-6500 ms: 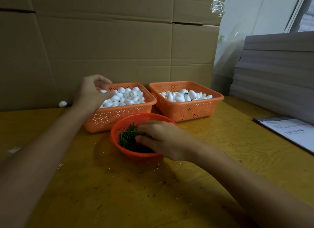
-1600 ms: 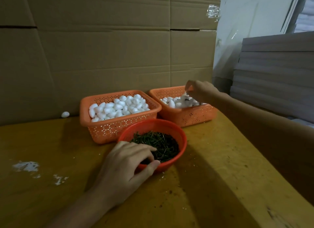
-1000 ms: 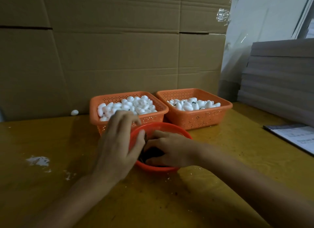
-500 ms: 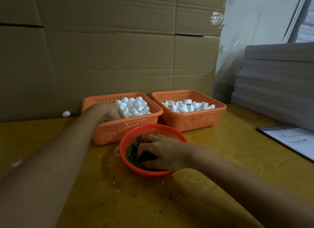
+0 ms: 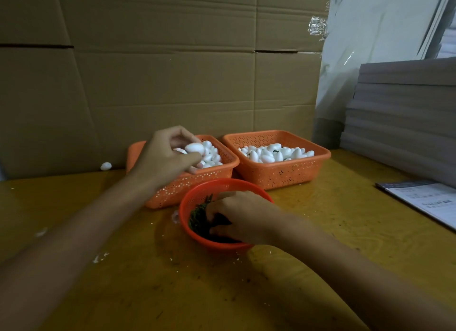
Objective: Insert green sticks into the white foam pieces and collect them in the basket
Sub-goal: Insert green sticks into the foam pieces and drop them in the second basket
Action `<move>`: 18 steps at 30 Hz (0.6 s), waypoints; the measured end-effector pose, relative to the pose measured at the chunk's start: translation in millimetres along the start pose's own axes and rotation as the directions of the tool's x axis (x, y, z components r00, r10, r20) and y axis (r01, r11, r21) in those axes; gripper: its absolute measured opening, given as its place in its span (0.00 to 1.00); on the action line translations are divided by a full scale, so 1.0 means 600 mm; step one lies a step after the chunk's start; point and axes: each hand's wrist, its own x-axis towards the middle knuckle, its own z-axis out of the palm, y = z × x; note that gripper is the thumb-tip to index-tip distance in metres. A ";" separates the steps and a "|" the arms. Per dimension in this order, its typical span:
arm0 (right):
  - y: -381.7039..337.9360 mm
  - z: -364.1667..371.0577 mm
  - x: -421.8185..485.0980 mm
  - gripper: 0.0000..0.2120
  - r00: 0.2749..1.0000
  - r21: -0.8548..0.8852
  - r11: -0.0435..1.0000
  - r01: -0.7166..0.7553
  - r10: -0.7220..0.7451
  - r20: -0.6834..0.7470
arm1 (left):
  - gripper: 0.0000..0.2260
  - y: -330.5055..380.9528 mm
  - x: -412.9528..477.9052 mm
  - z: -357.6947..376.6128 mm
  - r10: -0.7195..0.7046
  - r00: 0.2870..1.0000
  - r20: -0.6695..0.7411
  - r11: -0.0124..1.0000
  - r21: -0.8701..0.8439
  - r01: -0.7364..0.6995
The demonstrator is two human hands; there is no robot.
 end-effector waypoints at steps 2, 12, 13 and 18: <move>0.001 -0.004 0.001 0.11 0.997 0.036 0.999 -0.024 0.027 -0.079 | 0.06 0.006 -0.041 0.020 -0.017 0.999 0.032 0.998 -0.053 0.019; 0.029 0.017 -0.004 0.08 0.947 0.170 0.978 -0.121 0.165 -0.277 | 0.07 -0.050 -0.177 0.052 0.056 0.988 -0.145 0.996 -0.063 -0.066; 0.029 0.019 -0.008 0.09 0.945 0.197 0.975 -0.099 0.154 -0.289 | 0.08 -0.056 -0.181 0.053 0.079 0.989 -0.126 0.996 -0.021 -0.083; 0.029 0.021 -0.012 0.15 0.926 0.349 0.937 -0.021 0.150 -0.346 | 0.14 -0.064 -0.195 0.062 0.217 0.973 -0.075 0.973 0.099 -0.210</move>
